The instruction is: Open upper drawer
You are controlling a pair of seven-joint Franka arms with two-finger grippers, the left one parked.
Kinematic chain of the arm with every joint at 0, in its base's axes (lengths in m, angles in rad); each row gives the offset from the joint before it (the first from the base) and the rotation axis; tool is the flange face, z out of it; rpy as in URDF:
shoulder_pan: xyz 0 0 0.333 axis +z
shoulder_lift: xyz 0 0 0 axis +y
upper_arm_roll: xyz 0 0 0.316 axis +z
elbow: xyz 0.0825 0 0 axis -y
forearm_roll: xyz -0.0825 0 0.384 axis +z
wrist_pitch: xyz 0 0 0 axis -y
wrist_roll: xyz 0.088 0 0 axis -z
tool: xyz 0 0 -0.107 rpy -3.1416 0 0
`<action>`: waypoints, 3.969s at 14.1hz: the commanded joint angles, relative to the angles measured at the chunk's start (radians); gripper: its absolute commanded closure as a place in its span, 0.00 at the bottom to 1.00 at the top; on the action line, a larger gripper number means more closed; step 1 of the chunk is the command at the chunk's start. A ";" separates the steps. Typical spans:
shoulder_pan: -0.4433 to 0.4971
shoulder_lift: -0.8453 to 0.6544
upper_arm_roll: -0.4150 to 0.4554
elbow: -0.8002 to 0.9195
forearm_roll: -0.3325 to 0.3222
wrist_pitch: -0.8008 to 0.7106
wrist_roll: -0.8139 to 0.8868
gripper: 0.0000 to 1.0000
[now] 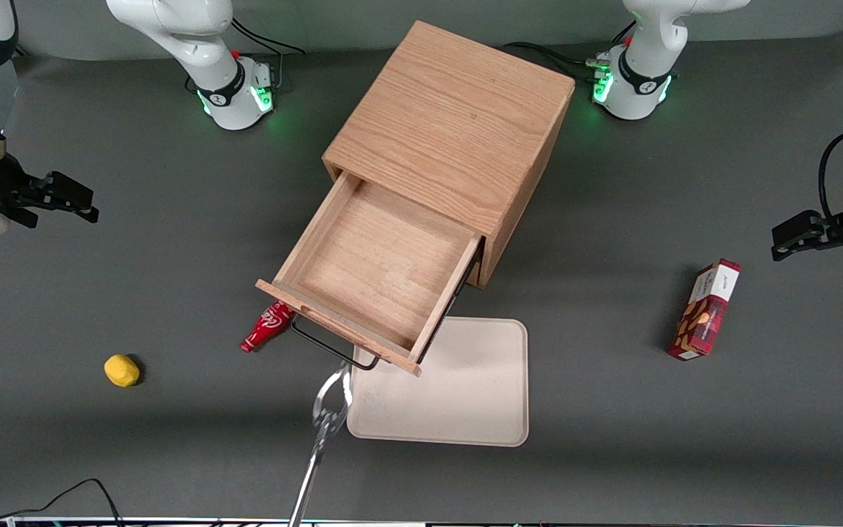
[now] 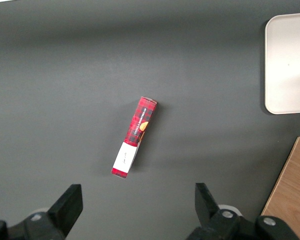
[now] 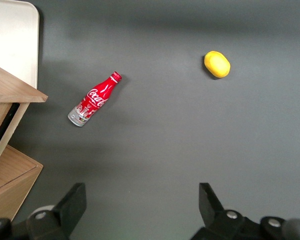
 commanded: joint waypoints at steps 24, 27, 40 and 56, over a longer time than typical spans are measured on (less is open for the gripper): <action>0.004 0.010 0.006 0.027 -0.006 -0.022 0.116 0.00; 0.027 0.034 0.099 0.053 -0.004 -0.013 0.116 0.00; 0.052 0.348 0.616 0.259 0.013 0.076 0.112 0.00; 0.153 0.680 0.707 0.210 -0.208 0.299 -0.092 0.00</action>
